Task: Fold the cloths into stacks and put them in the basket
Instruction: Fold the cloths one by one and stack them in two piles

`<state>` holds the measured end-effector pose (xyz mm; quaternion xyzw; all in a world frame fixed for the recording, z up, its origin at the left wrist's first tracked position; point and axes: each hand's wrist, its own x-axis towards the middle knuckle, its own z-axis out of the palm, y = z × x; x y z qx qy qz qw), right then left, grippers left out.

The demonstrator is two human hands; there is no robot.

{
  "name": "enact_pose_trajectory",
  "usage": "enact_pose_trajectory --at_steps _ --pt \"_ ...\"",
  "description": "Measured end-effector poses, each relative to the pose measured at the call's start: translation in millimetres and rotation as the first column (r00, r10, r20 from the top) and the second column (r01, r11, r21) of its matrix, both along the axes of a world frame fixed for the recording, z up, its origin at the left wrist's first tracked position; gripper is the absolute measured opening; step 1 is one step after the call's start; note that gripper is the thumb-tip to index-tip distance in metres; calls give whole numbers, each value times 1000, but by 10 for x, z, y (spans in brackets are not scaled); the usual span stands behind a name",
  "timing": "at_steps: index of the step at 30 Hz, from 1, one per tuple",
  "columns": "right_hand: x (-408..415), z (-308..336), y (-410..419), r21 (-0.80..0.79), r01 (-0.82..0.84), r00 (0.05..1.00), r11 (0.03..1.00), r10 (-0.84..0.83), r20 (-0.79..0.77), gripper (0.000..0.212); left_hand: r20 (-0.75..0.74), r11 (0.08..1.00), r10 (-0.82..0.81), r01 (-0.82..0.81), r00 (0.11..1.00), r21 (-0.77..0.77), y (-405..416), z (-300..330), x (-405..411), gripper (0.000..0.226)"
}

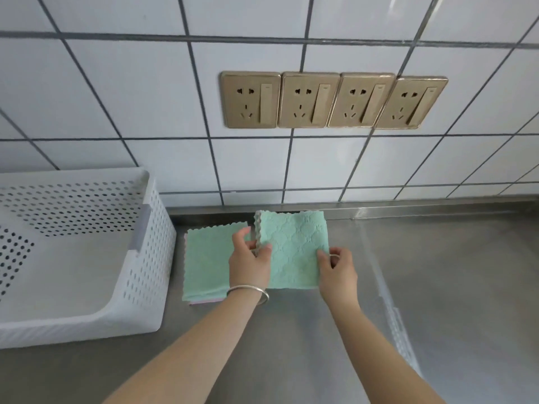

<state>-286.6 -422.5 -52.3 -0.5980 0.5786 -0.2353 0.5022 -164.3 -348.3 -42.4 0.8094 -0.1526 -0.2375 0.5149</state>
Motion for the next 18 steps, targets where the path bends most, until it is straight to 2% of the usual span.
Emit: enact_pose_trajectory --at_steps 5,9,15,18 --pt "185 -276 -393 37 67 996 997 -64 -60 29 -13 989 -6 7 1000 150 -468 -295 155 47" --pt "211 -456 -423 27 92 982 995 -86 -167 30 39 979 -26 18 999 201 -541 -488 142 43" --pt "191 -493 -470 -80 68 985 994 -80 -151 27 101 993 -22 10 995 121 -606 -553 87 37" --pt "201 -500 -460 -120 62 982 991 -82 -171 26 96 992 -18 6 995 129 -618 -558 84 37"
